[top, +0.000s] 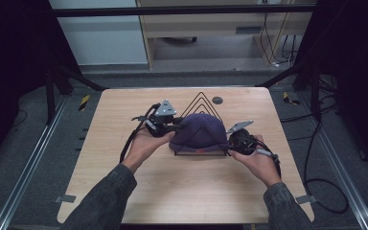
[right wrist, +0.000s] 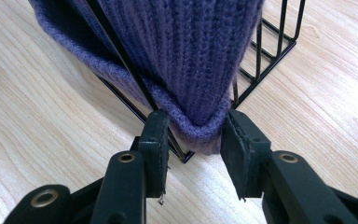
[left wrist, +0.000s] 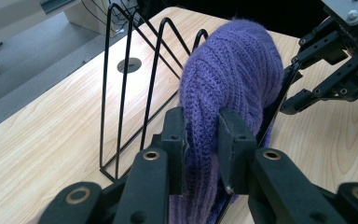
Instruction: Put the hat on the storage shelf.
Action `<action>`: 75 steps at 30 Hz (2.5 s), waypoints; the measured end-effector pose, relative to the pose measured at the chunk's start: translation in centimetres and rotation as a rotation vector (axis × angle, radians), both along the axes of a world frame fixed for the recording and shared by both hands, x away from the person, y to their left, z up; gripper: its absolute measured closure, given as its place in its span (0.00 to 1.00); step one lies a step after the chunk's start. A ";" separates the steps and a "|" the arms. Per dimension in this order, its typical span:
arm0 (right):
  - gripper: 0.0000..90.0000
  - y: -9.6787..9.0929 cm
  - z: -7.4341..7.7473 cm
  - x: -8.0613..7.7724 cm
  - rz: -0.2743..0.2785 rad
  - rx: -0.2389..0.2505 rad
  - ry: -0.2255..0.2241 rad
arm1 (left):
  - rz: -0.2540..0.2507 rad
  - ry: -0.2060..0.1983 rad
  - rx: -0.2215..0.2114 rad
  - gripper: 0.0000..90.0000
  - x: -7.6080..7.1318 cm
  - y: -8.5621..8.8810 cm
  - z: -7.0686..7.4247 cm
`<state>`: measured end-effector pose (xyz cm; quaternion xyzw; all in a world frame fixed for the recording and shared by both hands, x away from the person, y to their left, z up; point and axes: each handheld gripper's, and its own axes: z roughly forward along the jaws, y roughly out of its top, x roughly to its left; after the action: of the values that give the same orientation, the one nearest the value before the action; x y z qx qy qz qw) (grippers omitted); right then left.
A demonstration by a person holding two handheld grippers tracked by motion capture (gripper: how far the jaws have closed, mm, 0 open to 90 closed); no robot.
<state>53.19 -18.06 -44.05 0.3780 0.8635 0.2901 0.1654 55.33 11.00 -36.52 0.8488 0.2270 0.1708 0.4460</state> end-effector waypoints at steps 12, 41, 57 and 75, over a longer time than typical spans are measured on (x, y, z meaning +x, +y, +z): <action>0.70 -0.2 0.1 -0.2 0.000 0.001 -0.010 | 0.010 -0.016 -0.021 0.74 -0.4 0.1 0.2; 0.76 -1.4 1.1 -1.7 0.002 0.040 -0.063 | 0.023 -0.046 0.014 0.70 -1.2 0.8 0.8; 0.65 -1.8 2.6 -4.5 -0.008 0.098 -0.117 | 0.078 -0.027 0.043 0.32 -3.4 1.5 1.3; 0.15 -0.3 4.3 -6.9 -0.061 0.113 -0.204 | 0.092 0.025 0.032 0.08 -6.5 2.6 1.2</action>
<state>46.24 -18.34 -39.79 0.3812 0.8125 0.3703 0.2395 48.81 13.56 -35.36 0.8465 0.2687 0.1839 0.4213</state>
